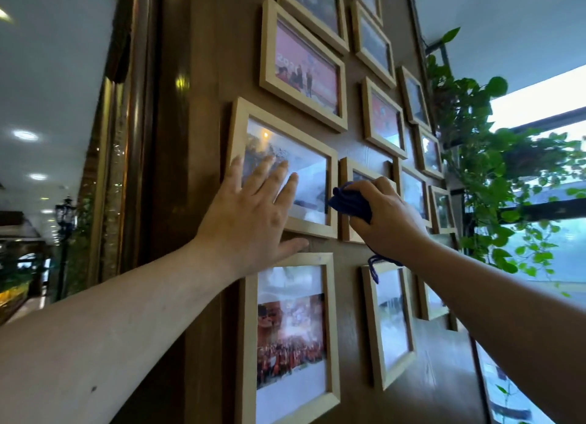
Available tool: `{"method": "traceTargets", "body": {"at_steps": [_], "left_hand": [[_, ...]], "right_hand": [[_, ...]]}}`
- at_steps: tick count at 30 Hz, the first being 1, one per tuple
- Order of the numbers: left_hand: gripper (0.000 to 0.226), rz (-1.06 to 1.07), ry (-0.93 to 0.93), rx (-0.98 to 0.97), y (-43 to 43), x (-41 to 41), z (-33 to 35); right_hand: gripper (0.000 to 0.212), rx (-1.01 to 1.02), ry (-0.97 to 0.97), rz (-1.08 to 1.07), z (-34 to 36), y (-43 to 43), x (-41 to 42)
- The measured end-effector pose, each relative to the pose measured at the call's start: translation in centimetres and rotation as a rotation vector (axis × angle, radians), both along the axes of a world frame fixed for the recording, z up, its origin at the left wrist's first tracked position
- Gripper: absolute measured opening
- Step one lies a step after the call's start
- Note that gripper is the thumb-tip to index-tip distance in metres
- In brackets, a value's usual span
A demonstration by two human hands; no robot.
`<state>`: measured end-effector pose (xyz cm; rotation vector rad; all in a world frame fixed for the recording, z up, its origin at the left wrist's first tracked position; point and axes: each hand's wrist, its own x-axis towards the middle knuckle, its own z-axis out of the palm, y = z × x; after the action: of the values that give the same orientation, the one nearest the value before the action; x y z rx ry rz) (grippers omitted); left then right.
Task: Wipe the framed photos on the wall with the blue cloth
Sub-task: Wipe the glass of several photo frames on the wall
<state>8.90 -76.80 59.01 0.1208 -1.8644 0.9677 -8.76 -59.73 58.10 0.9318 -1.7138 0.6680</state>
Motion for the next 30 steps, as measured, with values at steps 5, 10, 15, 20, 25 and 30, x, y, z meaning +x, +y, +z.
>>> {"method": "traceTargets", "body": {"at_steps": [5,10,15,20,25,30], "left_hand": [[0.093,-0.055,-0.052,-0.033,2.6,-3.7,-0.4],[0.093,-0.015,-0.08,-0.028,4.8,-8.3,0.5],[0.098,0.15,-0.098,-0.019,6.4,-13.8,1.4],[0.11,0.285,-0.092,-0.022,7.1,-18.0,1.6],[0.114,0.379,-0.067,-0.035,6.9,-19.8,2.3],[0.115,0.457,-0.05,0.007,6.6,-20.5,2.3]], "right_hand": [[0.047,0.024,0.025,-0.014,-0.9,1.8,-2.3],[0.044,-0.041,0.043,0.016,0.1,3.5,-7.2],[0.044,-0.065,0.042,0.04,1.4,4.7,-13.3],[0.046,-0.049,0.063,0.095,2.8,4.7,-18.0],[0.044,-0.051,0.085,0.172,4.5,2.3,-20.2],[0.049,-0.045,0.153,0.246,5.3,-0.9,-19.5]]}}
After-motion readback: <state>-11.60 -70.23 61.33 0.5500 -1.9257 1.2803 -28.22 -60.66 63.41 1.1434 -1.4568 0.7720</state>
